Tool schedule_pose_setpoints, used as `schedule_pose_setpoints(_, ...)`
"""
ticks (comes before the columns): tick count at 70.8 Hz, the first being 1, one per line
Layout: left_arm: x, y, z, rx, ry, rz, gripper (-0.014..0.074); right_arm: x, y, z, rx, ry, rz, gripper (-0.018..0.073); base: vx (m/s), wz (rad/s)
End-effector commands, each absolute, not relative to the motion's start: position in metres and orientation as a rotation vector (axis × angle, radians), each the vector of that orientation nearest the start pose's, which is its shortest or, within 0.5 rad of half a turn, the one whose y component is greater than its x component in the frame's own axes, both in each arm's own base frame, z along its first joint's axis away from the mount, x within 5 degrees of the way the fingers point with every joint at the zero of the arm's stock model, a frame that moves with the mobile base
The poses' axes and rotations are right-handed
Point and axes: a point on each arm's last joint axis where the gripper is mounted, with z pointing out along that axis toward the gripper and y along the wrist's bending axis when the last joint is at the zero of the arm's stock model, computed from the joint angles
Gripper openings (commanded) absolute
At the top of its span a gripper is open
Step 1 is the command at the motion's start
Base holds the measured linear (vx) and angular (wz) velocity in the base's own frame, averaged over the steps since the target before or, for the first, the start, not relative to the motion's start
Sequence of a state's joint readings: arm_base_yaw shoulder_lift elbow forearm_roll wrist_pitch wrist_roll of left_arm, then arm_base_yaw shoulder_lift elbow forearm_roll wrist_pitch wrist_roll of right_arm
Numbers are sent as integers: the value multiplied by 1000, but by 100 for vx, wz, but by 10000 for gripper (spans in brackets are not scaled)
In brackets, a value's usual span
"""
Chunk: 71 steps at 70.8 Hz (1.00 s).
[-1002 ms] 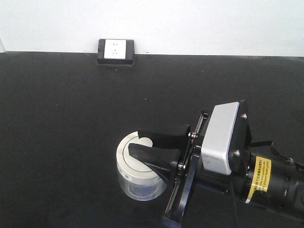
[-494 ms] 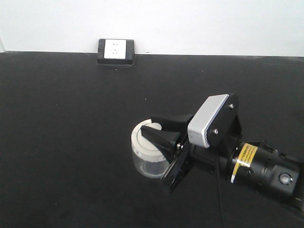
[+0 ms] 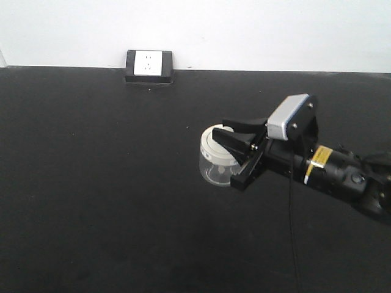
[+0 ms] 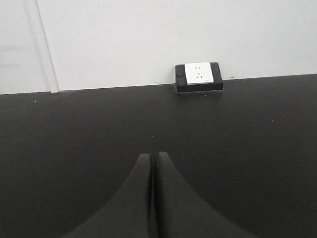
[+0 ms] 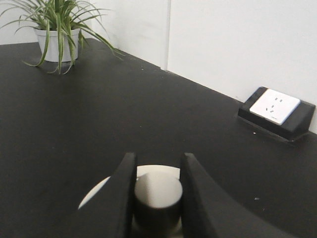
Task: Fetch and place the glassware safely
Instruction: 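Extend the right arm forward and lower the jar onto the countertop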
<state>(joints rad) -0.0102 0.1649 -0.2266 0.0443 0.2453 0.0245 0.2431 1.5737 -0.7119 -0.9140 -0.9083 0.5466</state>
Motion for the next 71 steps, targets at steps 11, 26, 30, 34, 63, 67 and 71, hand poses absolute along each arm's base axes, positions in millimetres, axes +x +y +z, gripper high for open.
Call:
schedule_pose_setpoints(11,65,0,272,51,1591,38,-7,332,132,260,-788,1328,680,0,0,0)
schedule_pose_setpoints(26,65,0,272,51,1591,38,-7,370,140,234,-818,1321,666,0,0,0)
schedule_pose_setpoints(30,65,0,272,51,1591,38,-7,378,142,226,-827,1314,669,0,0,0)
schedule_pose_setpoints(34,65,0,272,51,1591,38,-7,386,144,217,-830,1313,675,0,0,0)
schedule_pose_setpoints(63,65,0,272,51,1591,38,-7,409,149,169,-810,1347,701,0,0,0)
schedule_pose_setpoints(67,65,0,272,51,1591,38,-7,410,149,167,-811,1348,694,0,0,0)
schedule_pose_setpoints(71,65,0,272,51,1591,38,-7,411,149,164,-813,1350,687,0,0,0)
